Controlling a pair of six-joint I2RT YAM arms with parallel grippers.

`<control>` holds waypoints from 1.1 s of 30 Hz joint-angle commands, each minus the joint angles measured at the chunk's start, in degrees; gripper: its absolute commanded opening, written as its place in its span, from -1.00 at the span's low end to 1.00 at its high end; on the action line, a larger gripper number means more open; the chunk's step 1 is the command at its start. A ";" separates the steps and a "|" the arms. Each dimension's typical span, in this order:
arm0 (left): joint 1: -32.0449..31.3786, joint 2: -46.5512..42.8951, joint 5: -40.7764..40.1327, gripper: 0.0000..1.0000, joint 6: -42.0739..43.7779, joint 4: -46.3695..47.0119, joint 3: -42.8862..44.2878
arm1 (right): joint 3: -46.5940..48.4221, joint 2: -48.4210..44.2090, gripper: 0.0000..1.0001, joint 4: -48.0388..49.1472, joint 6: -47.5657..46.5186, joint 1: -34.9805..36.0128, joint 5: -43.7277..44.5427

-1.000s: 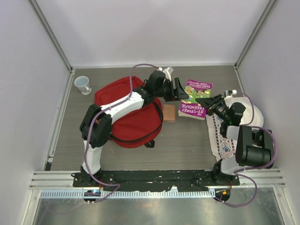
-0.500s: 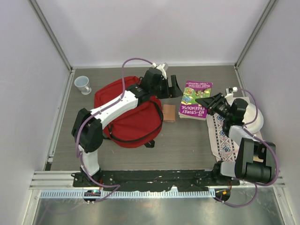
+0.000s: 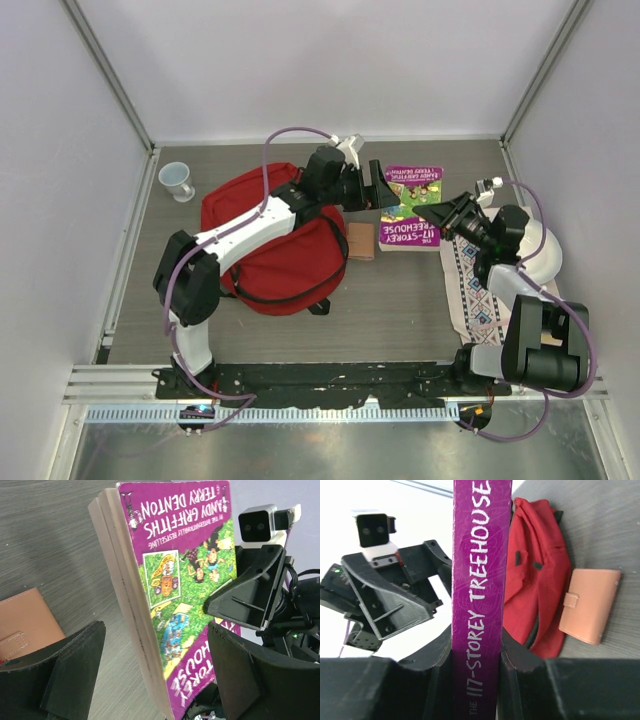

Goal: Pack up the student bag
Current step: Pick up the book from the center of the board.

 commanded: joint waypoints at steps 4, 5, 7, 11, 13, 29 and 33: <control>0.31 -1.60 0.77 0.72 -0.47 2.75 -0.41 | 8.02 -2.71 -0.52 -20.75 -17.21 2.28 3.54; 0.40 -1.60 0.42 0.72 -0.47 2.58 -0.33 | 8.03 -2.45 -0.70 -20.93 -17.31 2.37 3.80; 0.58 -1.42 0.15 0.72 -0.47 1.88 -0.33 | 7.68 -2.19 -0.98 -19.63 -15.74 2.46 3.37; 1.10 -1.95 -0.20 0.73 -1.61 3.10 -1.47 | 5.31 -2.19 -0.98 -8.92 -8.11 2.55 1.00; 1.63 -2.30 0.41 0.73 -2.84 4.33 -2.78 | 4.69 -1.84 -0.98 -3.38 -5.55 2.55 -0.23; 6.55 -2.31 13.76 0.74 -12.33 30.50 -9.03 | 1.96 8.61 -0.98 47.74 29.51 5.27 -6.39; 6.64 -2.04 15.61 0.74 -14.18 34.83 -10.08 | 2.41 11.17 -0.98 51.22 32.17 6.32 -6.13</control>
